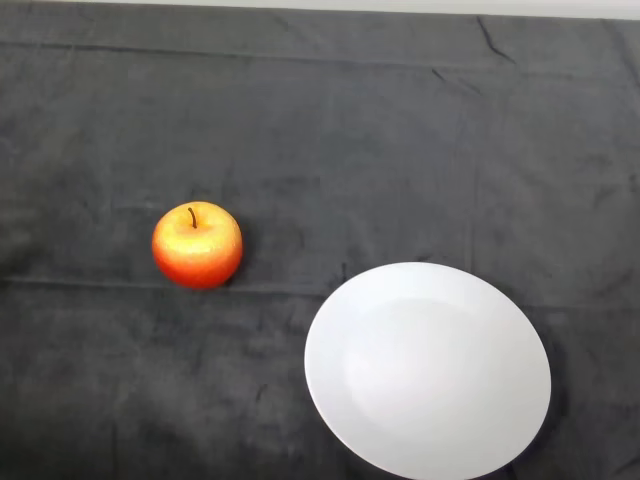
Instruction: Move the apple to the plate
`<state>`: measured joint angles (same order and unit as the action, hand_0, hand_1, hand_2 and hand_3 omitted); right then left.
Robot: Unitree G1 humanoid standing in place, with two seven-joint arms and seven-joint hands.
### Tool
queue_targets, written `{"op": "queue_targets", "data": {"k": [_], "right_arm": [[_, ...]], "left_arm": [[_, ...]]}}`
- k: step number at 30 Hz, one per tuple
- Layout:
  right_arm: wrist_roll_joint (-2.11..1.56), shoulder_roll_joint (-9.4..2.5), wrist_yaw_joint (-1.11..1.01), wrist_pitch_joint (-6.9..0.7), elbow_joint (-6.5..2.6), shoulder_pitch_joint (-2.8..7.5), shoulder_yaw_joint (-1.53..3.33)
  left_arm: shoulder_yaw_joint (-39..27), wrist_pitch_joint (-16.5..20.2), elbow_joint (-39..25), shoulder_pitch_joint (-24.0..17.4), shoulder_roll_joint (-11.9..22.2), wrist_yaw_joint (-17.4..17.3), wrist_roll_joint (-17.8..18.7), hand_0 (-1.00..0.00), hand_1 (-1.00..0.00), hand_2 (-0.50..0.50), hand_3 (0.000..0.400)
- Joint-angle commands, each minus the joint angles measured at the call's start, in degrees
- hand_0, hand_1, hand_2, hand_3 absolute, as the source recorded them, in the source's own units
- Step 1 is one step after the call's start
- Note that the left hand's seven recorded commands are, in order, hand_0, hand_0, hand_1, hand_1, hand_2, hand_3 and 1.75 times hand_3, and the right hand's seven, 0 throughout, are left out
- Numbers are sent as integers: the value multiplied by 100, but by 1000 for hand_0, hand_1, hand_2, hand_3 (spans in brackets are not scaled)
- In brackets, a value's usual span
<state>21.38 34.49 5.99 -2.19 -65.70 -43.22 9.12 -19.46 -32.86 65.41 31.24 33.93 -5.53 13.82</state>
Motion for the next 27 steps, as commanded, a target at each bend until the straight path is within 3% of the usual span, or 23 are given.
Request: {"op": "queue_targets", "data": {"k": [1, 17, 27], "right_arm": [[-39, 24, -14, -51, -95, 164, -43], [-39, 24, -16, -55, -88, 167, -44], [-39, 24, -16, -56, -89, 166, -44]], "left_arm": [[185, -134, -191, 257, -96, -133, -137, 0, 0, 0, 0], [793, 21, 25, 577, -470, -1473, -454, 0, 0, 0, 0], [1158, 4, 89, 762, -830, -1896, -717, 0, 0, 0, 0]]}}
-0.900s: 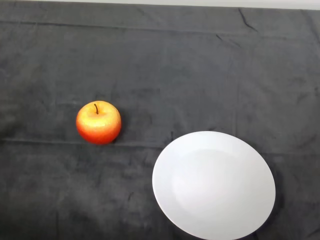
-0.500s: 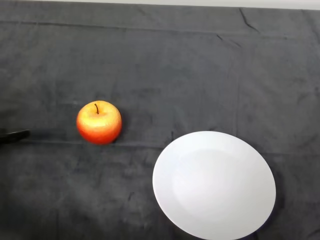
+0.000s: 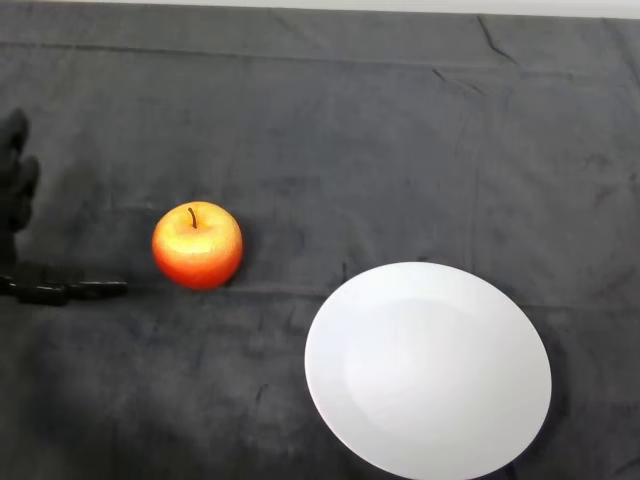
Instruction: Move the apple to the plate
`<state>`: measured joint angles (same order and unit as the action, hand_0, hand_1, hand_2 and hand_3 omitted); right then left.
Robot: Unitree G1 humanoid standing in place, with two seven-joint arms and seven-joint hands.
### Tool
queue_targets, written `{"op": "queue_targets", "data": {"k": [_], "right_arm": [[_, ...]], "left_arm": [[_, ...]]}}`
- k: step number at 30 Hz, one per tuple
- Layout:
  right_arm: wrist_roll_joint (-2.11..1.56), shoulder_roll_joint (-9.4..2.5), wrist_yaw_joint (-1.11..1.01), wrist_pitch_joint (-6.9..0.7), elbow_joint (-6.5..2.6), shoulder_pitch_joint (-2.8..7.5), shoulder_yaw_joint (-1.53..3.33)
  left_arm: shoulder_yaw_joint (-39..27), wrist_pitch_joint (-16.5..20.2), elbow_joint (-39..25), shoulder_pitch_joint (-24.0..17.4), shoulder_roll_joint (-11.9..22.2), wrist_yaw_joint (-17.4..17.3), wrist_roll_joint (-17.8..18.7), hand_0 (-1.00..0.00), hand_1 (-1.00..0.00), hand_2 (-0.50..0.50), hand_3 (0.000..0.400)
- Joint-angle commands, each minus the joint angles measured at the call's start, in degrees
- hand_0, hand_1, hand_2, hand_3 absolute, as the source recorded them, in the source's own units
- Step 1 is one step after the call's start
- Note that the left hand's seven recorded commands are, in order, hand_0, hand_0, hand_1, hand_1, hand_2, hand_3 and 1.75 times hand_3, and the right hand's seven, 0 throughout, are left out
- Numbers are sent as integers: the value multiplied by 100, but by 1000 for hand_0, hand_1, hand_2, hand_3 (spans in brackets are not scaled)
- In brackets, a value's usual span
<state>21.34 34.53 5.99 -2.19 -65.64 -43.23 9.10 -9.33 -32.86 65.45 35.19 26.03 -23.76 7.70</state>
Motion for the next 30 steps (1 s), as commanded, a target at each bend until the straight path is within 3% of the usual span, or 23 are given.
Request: {"op": "queue_targets", "data": {"k": [1, 13, 30], "right_arm": [[-35, 21, -16, -56, -94, 166, -43], [-34, 20, -16, -55, -97, 164, -43], [-33, 20, -15, -53, -103, 162, -42]], "left_arm": [[175, -3, 88, 381, -69, -103, -127, 0, 0, 0, 0], [494, -150, 119, 517, -312, -425, -393, 0, 0, 0, 0], [892, -403, 224, 408, -522, -310, -853, 0, 0, 0, 0]]}}
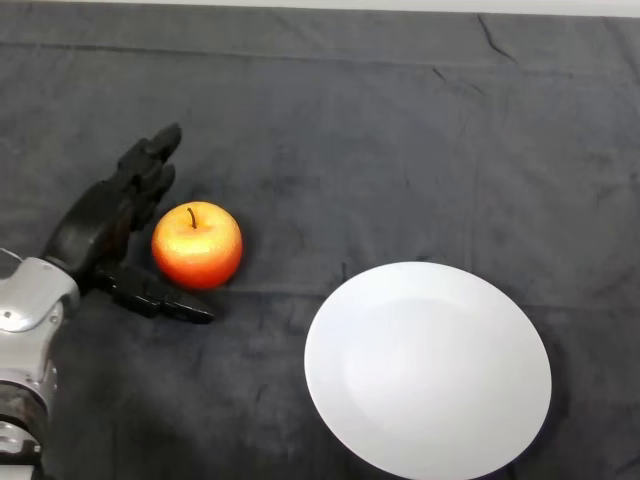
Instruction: Move the apple to the plate
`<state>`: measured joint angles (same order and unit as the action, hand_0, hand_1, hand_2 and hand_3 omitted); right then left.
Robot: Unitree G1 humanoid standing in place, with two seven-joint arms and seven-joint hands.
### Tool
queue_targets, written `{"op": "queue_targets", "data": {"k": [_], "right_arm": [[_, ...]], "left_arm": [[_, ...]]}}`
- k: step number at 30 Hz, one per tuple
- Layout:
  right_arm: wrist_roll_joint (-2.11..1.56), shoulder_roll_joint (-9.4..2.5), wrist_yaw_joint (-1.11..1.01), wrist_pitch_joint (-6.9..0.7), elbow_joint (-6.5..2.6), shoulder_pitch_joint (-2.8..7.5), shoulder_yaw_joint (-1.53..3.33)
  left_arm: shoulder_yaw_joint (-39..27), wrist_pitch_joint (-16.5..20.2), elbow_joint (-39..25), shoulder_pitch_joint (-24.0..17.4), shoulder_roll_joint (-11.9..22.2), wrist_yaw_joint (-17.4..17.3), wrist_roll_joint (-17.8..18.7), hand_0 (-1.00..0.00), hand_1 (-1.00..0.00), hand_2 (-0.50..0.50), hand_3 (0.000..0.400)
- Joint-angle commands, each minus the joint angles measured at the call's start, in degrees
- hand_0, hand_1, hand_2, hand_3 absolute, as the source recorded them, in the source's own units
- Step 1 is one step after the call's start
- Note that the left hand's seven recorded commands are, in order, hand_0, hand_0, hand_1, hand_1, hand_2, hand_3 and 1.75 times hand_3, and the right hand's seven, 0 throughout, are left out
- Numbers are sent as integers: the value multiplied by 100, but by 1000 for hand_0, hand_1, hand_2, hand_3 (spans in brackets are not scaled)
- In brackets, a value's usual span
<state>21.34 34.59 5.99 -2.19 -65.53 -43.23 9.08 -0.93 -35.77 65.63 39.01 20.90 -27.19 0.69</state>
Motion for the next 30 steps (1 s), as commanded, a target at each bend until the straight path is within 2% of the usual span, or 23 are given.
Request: {"op": "queue_targets", "data": {"k": [1, 12, 13, 14, 15, 16, 17, 18, 20, 30], "right_arm": [[-33, 14, -15, -53, -115, 162, -40], [-32, 14, -15, -52, -116, 161, -40], [-32, 14, -15, -52, -116, 161, -40], [-32, 14, -15, -52, -117, 161, -40], [-32, 14, -15, -51, -117, 161, -40], [-32, 14, -15, -51, -117, 161, -40], [-32, 14, -15, -51, -117, 161, -40], [-32, 14, -15, -51, -117, 161, -40], [-32, 14, -15, -51, -117, 160, -40], [-32, 14, -14, -50, -119, 160, -40]], "left_arm": [[73, -112, 215, 13, -14, 35, -175, 0, 0, 0, 0], [339, 77, 350, -57, -46, 43, -453, 0, 0, 0, 0], [356, 100, 360, -60, -43, 34, -470, 0, -39, 20, 16], [373, 122, 370, -62, -40, 25, -487, -137, -388, 125, 155], [395, 152, 382, -64, -35, 13, -508, -247, -600, 176, 240], [411, 174, 390, -66, -30, 3, -523, -525, -945, 210, 378], [425, 197, 397, -64, -24, -9, -536, -596, -976, 190, 391], [442, 231, 407, -56, -15, -26, -553, -753, -1000, 124, 400], [466, 280, 419, -45, -3, -48, -576, -1000, -1000, 0, 400], [553, 459, 415, 85, 43, -109, -671, -1000, -1000, 0, 400]]}}
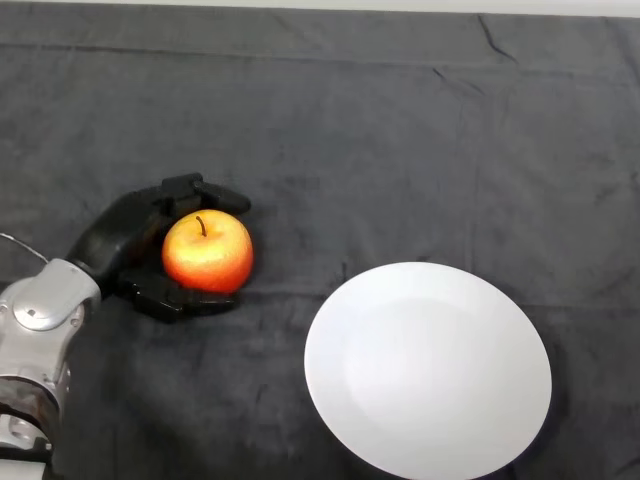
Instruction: Move the apple to the plate
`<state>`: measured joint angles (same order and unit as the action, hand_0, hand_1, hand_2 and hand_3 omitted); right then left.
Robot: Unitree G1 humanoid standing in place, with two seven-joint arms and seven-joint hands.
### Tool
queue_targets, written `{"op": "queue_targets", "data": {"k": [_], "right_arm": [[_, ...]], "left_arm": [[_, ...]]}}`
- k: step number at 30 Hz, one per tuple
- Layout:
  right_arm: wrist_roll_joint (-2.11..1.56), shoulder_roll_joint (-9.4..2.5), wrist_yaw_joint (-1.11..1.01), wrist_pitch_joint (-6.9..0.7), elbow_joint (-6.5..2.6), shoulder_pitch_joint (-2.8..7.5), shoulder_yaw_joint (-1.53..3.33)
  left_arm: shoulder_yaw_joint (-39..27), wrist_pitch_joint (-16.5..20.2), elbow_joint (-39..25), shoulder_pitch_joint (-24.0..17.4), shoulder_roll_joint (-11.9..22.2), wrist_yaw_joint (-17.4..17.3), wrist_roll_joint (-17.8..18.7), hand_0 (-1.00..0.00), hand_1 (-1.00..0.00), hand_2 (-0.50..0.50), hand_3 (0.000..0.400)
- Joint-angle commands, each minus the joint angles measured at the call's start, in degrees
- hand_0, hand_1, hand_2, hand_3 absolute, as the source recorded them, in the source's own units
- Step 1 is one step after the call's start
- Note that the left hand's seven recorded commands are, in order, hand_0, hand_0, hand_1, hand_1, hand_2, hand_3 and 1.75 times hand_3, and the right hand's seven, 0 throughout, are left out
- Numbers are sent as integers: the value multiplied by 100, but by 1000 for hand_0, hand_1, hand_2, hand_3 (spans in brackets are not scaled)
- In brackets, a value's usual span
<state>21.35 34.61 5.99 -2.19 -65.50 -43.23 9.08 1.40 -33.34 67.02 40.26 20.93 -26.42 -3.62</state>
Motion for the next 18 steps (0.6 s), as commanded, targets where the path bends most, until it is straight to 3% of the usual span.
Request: {"op": "queue_targets", "data": {"k": [1, 11, 18], "right_arm": [[-33, 12, -14, -50, -122, 160, -40], [-33, 11, -14, -49, -124, 159, -39], [-33, 11, -14, -49, -123, 159, -40]], "left_arm": [[320, 230, 270, -11, 45, -190, -241, -1000, -1000, 0, 400], [269, 180, 115, 264, 37, -108, -214, -1000, -1000, 0, 400], [284, 87, -126, 451, -192, 148, -221, -1000, -1000, 0, 400]]}}
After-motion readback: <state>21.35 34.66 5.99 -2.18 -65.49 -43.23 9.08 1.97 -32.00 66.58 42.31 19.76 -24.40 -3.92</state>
